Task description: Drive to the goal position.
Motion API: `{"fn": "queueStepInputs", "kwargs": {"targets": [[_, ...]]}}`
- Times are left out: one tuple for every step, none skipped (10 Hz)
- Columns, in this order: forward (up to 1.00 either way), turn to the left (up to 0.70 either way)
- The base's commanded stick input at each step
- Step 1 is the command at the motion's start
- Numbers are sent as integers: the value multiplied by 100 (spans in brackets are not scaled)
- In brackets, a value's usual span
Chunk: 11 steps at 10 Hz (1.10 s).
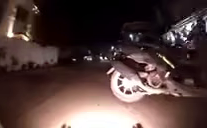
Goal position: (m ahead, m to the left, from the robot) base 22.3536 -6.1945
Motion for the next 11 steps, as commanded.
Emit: {"fn": "queueStepInputs", "kwargs": {"targets": [[60, 15], [60, 15], [60, 15], [60, 15], [60, 15], [60, 3], [60, 0], [60, 0], [60, 0], [60, 6], [60, 14]]}}
